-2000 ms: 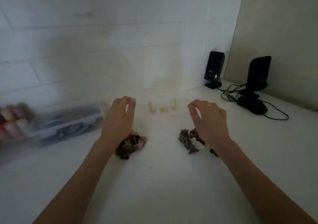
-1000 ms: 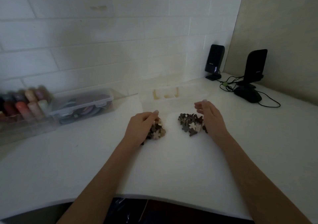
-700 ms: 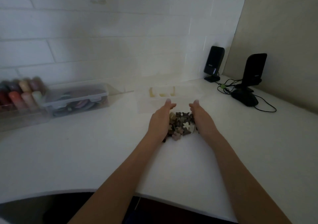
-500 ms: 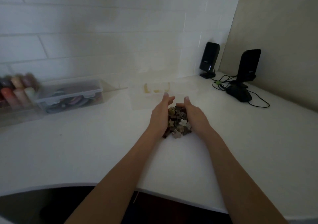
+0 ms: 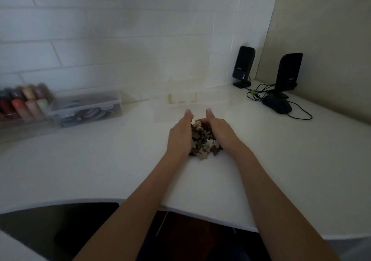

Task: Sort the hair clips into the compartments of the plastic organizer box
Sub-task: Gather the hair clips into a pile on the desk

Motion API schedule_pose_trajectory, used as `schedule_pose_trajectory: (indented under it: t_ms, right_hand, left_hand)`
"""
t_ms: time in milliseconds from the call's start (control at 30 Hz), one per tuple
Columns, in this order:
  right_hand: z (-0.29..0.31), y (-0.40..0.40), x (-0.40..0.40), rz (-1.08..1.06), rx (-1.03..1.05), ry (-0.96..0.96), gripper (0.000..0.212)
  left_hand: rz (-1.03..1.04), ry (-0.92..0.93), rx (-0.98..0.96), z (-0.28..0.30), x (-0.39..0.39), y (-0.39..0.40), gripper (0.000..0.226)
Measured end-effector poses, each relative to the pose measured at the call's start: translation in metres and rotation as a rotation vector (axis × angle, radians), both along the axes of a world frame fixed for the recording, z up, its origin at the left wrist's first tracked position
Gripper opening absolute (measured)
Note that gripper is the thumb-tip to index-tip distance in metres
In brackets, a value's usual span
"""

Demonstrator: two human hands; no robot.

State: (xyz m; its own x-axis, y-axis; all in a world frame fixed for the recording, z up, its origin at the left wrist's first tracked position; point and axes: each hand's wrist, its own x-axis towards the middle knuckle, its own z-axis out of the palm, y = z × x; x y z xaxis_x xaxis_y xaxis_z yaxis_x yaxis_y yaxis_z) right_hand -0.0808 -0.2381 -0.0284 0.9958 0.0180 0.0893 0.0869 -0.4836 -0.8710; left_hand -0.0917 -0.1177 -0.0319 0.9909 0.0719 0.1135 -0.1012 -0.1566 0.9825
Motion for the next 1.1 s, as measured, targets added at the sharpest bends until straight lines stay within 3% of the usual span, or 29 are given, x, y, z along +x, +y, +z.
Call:
schedule_pose_trajectory:
  t_ms: [100, 333, 500, 567, 667, 733, 933, 1067, 1100]
  right_hand:
    - [0.000, 0.003, -0.014, -0.070, 0.068, -0.034, 0.067]
    - [-0.006, 0.010, -0.028, -0.177, 0.086, -0.175, 0.047]
    - [-0.006, -0.004, -0.041, -0.014, 0.138, -0.164, 0.037]
    - [-0.010, -0.008, -0.049, 0.101, 0.034, -0.179, 0.045]
    - [-0.017, -0.007, -0.054, 0.249, -0.249, -0.246, 0.091]
    - [-0.018, -0.006, -0.053, 0.266, -0.313, -0.277, 0.105]
    - [-0.017, -0.006, -0.054, 0.169, -0.259, -0.312, 0.095]
    - [-0.011, -0.007, -0.059, 0.063, -0.345, -0.241, 0.086]
    - [-0.008, -0.009, -0.060, 0.076, -0.295, -0.201, 0.079]
  left_hand:
    - [0.024, 0.027, -0.096, 0.003, 0.000, 0.004, 0.055]
    - [-0.066, -0.020, -0.025, 0.000, -0.013, -0.003, 0.056]
    - [-0.073, 0.034, -0.173, 0.003, -0.012, 0.004, 0.054]
    - [-0.106, 0.026, -0.126, 0.002, -0.012, 0.006, 0.055]
    - [-0.197, 0.110, -0.086, 0.000, -0.014, 0.004, 0.060]
    - [-0.242, 0.158, -0.107, 0.001, -0.015, 0.004, 0.072]
    - [-0.296, 0.219, -0.159, -0.002, -0.010, 0.001, 0.077]
    - [-0.348, 0.158, -0.141, -0.001, -0.012, -0.001, 0.040]
    - [-0.345, 0.110, -0.141, -0.003, -0.010, 0.000, 0.041]
